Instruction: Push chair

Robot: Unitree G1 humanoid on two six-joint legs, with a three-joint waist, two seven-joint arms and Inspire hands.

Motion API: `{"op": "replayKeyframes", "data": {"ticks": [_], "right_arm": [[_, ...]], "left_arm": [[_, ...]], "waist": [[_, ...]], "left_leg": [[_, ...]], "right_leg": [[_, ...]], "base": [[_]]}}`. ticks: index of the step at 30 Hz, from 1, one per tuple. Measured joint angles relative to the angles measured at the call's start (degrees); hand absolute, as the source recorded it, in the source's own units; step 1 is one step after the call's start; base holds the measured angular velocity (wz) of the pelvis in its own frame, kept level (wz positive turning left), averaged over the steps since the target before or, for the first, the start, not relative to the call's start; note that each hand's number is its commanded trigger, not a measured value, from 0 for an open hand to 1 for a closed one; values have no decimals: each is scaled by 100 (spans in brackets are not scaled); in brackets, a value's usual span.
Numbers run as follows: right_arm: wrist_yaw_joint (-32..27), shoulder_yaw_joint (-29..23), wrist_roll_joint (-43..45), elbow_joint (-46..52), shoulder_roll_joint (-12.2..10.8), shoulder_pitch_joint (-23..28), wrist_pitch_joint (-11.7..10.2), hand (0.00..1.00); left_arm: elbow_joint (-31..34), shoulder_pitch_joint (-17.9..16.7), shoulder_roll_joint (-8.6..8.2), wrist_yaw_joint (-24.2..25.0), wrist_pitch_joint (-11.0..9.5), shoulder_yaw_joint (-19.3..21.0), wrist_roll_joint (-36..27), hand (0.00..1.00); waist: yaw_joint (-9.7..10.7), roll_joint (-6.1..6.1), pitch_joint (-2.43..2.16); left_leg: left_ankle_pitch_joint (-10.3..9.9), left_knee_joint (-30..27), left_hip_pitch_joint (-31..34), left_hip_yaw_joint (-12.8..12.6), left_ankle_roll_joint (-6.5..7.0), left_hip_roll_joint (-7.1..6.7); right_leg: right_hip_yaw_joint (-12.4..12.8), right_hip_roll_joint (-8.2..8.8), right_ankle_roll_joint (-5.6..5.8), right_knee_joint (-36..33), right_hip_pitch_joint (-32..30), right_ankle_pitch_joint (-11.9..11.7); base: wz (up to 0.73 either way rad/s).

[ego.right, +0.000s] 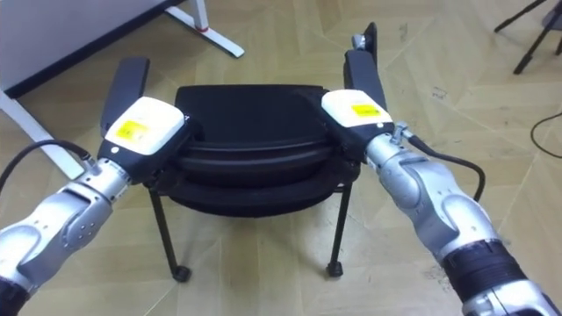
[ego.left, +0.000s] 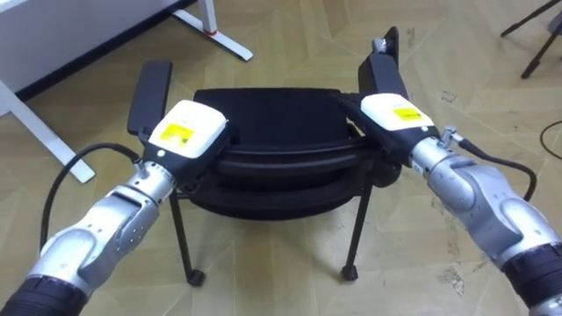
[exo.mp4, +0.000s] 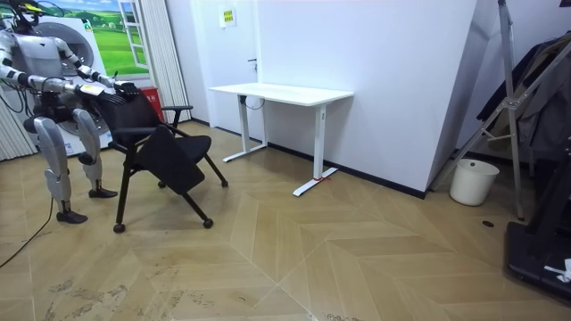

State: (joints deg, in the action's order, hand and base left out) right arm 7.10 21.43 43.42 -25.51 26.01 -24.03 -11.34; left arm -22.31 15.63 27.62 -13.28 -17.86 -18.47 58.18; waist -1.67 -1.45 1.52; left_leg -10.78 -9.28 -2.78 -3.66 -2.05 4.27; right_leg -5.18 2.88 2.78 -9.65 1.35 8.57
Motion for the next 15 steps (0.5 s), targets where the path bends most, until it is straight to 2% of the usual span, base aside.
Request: {"op": "replayKeyframes", "data": {"ticks": [4, 8, 15], "right_arm": [[-5, 259, 122, -192, -13, -184, 56, 0], [-69, 287, 528, -299, -39, -224, 66, 0], [-174, 415, 724, -302, -37, -235, 159, 0]], "left_arm": [[-22, 1, 0, 46, 10, -18, -1, 100], [-93, 127, 2, 54, 10, -106, -1, 100], [-180, 243, 11, 61, 35, -214, -18, 100]], "waist": [[-8, -8, 6], [-4, -54, 31], [-11, -58, 34]], "left_leg": [[0, 4, -69, 58, 0, 0], [0, 12, -68, 99, 0, -1], [0, 12, -50, 91, 0, 0]], "right_leg": [[2, -1, 0, 4, 70, 0], [-41, 1, 0, 7, 99, 0], [-87, 4, 0, 14, 103, 0]], "base": [[0], [7], [2]]}}
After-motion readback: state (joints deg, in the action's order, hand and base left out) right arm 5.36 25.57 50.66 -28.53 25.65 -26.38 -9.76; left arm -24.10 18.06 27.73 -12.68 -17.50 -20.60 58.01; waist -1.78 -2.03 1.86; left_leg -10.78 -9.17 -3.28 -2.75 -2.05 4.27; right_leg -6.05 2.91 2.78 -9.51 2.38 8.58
